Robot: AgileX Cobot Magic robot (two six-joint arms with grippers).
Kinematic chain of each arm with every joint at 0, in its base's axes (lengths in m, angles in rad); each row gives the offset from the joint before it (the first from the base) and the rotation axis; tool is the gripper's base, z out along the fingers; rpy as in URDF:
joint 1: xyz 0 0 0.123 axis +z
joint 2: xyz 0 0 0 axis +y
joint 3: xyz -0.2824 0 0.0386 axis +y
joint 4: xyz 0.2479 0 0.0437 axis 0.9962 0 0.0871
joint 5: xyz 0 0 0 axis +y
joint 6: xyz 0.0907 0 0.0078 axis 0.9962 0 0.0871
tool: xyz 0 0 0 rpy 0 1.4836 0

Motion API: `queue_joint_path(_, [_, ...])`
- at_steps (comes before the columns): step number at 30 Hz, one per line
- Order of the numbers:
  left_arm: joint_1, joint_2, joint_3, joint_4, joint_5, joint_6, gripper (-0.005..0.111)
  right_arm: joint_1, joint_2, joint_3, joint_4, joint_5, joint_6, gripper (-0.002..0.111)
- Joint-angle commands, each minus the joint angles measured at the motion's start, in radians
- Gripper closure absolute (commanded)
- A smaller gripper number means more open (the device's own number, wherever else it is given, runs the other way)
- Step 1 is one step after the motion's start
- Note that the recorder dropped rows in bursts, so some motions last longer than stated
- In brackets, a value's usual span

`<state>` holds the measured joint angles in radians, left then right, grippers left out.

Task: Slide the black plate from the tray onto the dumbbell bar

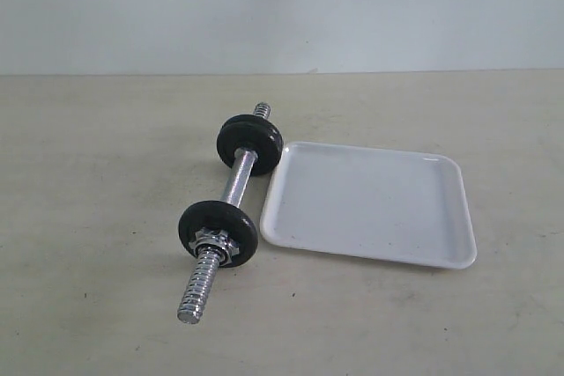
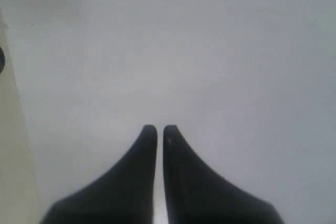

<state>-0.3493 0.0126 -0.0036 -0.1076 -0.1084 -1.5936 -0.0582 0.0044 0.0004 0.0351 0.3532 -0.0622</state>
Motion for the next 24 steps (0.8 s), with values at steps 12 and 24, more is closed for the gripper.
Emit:
queue_joint_path(12, [0.002, -0.005, 0.004, 0.078, 0.418, 0.015, 0.102, 0.053, -0.004, 0.000, -0.018, -0.006, 0.006, 0.109])
queue_joint_path(24, [0.002, -0.005, 0.004, 0.240, 0.410, 0.043, 0.102, 0.100, -0.004, 0.000, -0.035, -0.006, 0.004, 0.109])
